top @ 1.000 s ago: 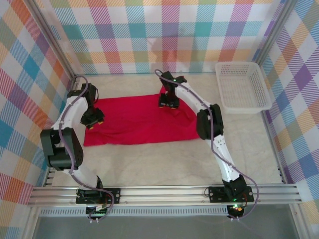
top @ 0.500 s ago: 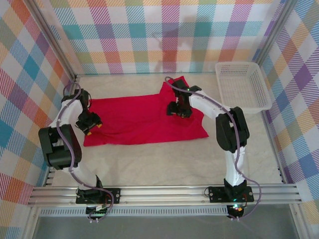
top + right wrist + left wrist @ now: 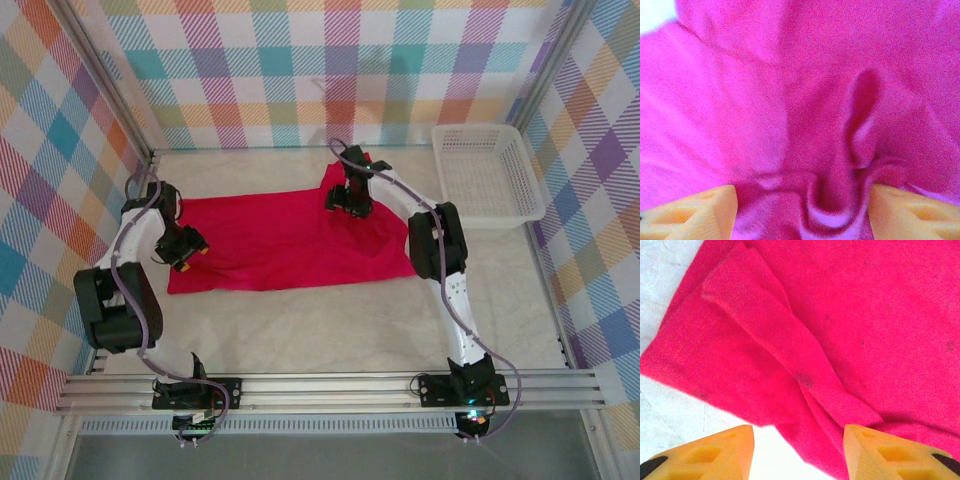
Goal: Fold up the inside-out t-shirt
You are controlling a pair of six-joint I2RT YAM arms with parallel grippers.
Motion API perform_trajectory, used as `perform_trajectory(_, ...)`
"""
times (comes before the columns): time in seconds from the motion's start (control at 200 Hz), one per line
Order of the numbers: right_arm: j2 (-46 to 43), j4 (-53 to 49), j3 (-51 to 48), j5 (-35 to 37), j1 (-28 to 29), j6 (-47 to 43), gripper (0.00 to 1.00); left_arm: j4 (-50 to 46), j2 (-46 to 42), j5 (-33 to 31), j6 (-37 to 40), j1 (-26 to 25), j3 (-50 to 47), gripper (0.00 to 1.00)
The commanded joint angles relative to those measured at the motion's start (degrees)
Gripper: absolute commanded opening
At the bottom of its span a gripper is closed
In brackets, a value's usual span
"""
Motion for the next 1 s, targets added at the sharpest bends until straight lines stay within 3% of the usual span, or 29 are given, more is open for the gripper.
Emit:
perform_trajectory(0.0, 2.0, -3.9, 7.2, -0.9, 0.0, 2.1, 0.69, -0.4, -2.7, 2.9, -0.2, 0.0, -2.9, 0.51)
perform_trajectory(0.16, 5.2, -10.0, 14.6, 0.1, -0.1, 1.2, 0.7, 0.4, -2.6, 2.8, 0.2, 0.1, -4.6, 0.51)
perform_trajectory(0.285, 1.4, -10.4, 10.6, 1.4, -0.2, -0.4, 0.7, 1.7, -0.9, 3.9, -0.2, 0.1, -5.3, 0.51)
perform_trajectory(0.5, -14.0, 1.3, -12.0, -3.0, 0.1, 1.4, 0.7, 6.2, 3.9, 2.1, -2.9, 0.0, -4.2, 0.48)
perform_trajectory(0.645, -22.1, 8.8, -26.2, -6.0, 2.0, 4.4, 0.7, 6.9, 11.0, -3.8, -4.7, 0.2, 1.3, 0.47)
perform_trajectory(0.995, -24.7, 15.4, -48.2, -3.5, 3.4, 8.2, 0.7, 0.3, 26.2, -10.9, -2.3, -0.5, 25.1, 0.46)
